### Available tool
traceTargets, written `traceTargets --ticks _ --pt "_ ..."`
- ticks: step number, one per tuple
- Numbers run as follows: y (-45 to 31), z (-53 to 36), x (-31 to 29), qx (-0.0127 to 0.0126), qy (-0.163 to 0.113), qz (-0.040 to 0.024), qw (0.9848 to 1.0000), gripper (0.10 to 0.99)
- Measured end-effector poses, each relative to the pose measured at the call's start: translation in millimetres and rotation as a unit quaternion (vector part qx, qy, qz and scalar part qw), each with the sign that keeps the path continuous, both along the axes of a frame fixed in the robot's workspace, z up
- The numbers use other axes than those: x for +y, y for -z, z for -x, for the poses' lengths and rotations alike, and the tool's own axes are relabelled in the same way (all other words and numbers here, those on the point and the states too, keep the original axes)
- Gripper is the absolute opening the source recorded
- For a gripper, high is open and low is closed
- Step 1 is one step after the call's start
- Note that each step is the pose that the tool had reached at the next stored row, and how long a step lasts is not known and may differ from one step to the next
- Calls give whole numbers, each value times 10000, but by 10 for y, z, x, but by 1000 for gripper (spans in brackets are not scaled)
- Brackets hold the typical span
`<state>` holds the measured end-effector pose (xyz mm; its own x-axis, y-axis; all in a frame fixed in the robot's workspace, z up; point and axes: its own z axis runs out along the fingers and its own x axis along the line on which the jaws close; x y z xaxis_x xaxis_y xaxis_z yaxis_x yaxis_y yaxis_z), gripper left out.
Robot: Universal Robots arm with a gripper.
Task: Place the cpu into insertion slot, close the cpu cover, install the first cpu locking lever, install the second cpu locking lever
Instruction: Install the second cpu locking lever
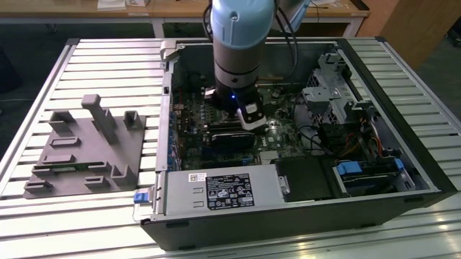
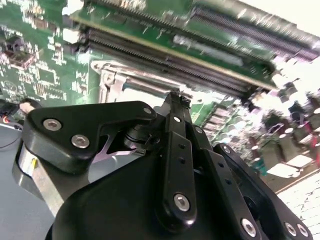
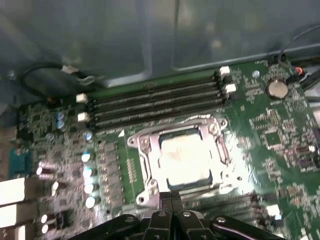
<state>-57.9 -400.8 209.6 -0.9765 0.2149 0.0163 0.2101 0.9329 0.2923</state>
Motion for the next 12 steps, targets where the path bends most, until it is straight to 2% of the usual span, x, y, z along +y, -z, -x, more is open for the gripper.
traceTargets --ticks 2,4,12 --pt "0 -14 59 0 0 25 10000 106" --pt "0 -34 91 0 0 65 10000 106" --pt "0 -118 177 0 11 312 9995 106"
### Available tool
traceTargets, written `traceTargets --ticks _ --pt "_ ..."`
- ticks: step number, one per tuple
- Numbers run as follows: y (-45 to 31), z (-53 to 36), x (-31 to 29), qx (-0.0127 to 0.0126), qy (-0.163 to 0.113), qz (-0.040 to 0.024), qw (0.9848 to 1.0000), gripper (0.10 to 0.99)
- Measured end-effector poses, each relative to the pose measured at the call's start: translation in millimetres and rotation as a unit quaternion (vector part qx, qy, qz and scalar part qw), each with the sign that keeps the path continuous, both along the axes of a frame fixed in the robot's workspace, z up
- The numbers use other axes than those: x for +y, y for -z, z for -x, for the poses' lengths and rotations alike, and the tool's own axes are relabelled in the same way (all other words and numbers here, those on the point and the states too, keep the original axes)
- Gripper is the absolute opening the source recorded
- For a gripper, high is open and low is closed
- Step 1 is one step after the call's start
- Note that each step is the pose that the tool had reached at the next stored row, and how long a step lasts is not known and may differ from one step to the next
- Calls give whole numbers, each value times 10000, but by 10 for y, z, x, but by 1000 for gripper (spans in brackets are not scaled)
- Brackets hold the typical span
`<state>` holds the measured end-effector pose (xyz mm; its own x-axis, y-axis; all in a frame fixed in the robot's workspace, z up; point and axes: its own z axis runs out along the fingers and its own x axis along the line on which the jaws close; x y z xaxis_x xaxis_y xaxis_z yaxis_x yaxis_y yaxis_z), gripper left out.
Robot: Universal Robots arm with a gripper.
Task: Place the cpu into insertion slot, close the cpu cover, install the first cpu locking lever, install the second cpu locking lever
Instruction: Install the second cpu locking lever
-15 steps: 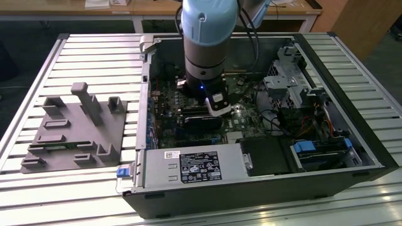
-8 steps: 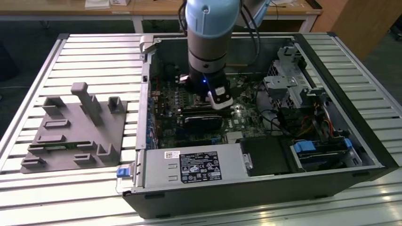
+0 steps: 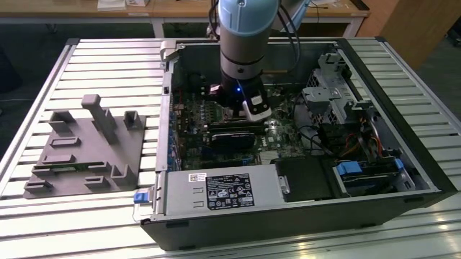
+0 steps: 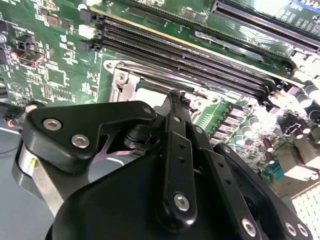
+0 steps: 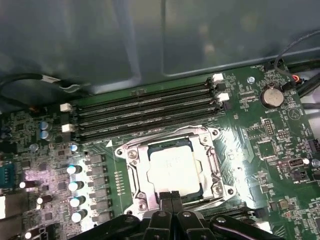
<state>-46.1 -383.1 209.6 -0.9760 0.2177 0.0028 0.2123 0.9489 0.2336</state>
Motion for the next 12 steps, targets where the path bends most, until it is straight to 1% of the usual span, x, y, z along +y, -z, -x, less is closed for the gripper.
traceTargets --ticks 3,5,10,12 --pt "0 -19 55 0 -1 97 10000 106" --pt "0 -29 108 0 -1 157 9999 106" --pt "0 -56 224 0 -1 248 9997 106" --pt "0 -70 245 0 -1 281 9996 106"
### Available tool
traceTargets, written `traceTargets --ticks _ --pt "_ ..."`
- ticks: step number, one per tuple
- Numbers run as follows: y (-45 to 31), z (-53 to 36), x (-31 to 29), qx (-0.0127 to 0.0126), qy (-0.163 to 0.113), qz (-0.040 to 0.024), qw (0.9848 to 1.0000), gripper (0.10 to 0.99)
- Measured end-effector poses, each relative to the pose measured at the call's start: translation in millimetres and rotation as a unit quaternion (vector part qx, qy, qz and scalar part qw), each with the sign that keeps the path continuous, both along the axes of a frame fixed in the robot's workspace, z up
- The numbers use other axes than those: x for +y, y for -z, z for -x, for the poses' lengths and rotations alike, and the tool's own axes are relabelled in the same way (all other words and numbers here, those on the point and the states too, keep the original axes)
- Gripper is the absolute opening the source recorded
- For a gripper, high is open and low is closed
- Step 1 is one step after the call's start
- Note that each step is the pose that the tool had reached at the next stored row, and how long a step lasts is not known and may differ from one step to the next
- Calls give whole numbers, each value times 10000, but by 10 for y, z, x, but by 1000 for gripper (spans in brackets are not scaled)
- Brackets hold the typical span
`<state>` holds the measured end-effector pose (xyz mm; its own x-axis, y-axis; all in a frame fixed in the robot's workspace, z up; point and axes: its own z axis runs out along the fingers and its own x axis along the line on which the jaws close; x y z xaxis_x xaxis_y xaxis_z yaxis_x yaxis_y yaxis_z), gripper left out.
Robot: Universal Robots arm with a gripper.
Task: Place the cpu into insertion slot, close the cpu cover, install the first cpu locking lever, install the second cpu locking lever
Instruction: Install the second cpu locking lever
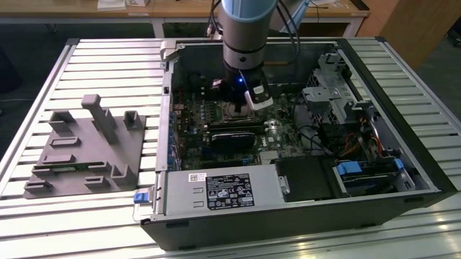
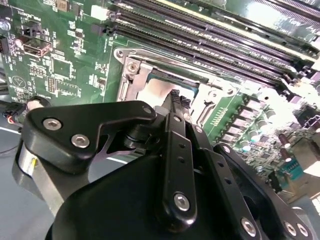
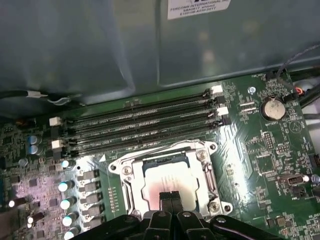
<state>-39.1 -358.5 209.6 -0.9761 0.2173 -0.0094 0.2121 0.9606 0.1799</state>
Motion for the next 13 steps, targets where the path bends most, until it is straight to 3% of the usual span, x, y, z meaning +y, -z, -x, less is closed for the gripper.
traceTargets --ticks 6,13 --pt "0 -11 61 0 0 75 10000 106" --pt "-77 -11 67 0 0 79 10000 106"
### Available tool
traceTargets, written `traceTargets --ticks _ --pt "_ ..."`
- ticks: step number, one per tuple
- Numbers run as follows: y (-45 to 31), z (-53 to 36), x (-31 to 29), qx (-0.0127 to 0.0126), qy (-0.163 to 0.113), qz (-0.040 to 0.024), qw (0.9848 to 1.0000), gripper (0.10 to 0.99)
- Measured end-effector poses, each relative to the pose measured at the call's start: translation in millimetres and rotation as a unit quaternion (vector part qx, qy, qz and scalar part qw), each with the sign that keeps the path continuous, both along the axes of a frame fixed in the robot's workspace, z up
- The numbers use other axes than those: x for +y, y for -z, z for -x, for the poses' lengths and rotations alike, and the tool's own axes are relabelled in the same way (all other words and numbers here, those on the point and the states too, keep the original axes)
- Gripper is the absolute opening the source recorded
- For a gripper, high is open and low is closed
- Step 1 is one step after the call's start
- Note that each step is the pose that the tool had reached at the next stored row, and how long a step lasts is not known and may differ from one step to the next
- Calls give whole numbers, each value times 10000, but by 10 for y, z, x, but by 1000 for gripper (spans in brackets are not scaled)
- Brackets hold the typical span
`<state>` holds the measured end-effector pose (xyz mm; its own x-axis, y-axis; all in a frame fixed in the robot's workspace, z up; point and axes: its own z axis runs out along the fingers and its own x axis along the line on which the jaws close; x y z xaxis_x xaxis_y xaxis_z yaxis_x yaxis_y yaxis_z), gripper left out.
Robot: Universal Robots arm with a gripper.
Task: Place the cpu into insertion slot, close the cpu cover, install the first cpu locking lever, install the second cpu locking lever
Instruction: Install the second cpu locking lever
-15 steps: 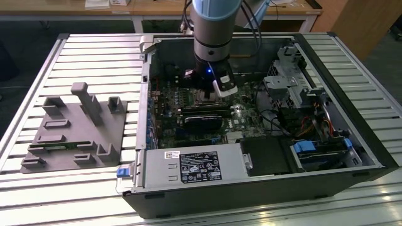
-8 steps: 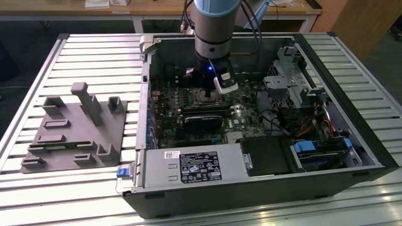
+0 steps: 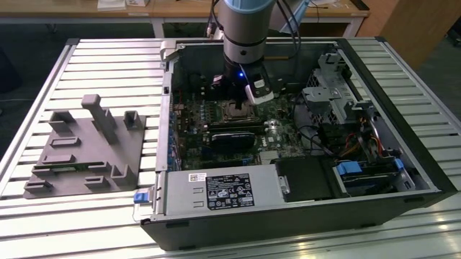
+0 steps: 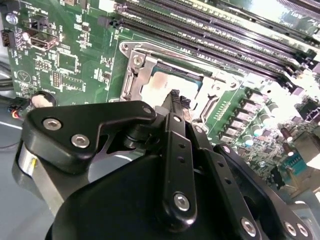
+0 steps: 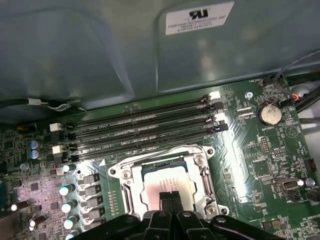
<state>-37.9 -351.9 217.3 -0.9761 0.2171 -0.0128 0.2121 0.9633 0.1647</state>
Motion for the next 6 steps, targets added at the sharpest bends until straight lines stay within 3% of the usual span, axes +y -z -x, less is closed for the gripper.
traceTargets --ticks 6 --pt "-4 0 0 0 0 14 10000 106"
